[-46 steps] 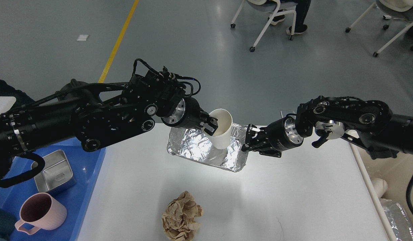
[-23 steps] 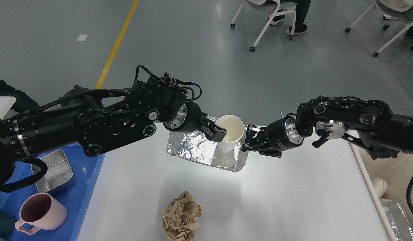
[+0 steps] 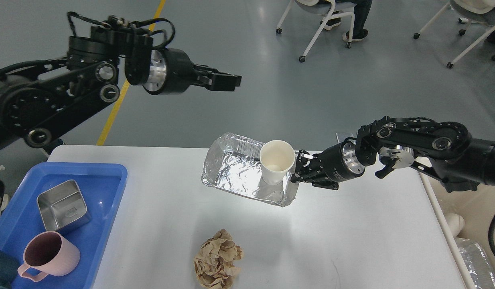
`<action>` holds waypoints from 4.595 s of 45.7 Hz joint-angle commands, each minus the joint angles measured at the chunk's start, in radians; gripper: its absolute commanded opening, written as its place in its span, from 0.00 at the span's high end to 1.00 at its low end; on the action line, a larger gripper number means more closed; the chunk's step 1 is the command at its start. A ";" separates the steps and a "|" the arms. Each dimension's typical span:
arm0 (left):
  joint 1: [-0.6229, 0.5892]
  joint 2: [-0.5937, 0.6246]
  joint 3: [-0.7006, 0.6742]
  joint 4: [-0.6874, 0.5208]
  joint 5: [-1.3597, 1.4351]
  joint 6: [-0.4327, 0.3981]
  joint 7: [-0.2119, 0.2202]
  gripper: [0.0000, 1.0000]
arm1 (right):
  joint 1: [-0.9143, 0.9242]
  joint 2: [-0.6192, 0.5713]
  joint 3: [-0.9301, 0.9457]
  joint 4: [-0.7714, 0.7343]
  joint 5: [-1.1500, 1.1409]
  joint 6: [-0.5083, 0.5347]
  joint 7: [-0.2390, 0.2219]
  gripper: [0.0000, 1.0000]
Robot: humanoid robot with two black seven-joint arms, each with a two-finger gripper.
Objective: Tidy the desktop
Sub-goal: 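Withdraw the left gripper back toward the blue tray, then move the left gripper low across the table to the crumpled brown paper, then grasp the crumpled paper with the left gripper and lift it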
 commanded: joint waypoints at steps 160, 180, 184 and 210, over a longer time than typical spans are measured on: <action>0.927 -0.162 0.151 -0.132 0.414 0.388 -0.085 1.00 | 0.009 -0.027 0.009 0.043 -0.021 -0.008 0.001 1.00; 0.916 -0.035 0.077 -0.373 0.369 0.296 -0.170 1.00 | 0.009 -0.027 0.008 0.038 -0.023 -0.015 0.001 1.00; 0.916 -0.004 0.048 -0.429 0.354 0.296 -0.232 1.00 | 0.007 -0.024 0.008 0.037 -0.023 -0.015 0.001 1.00; 0.749 -0.096 -0.196 -0.503 0.144 0.299 -0.280 0.98 | 0.004 -0.017 0.003 0.032 -0.049 -0.026 0.001 1.00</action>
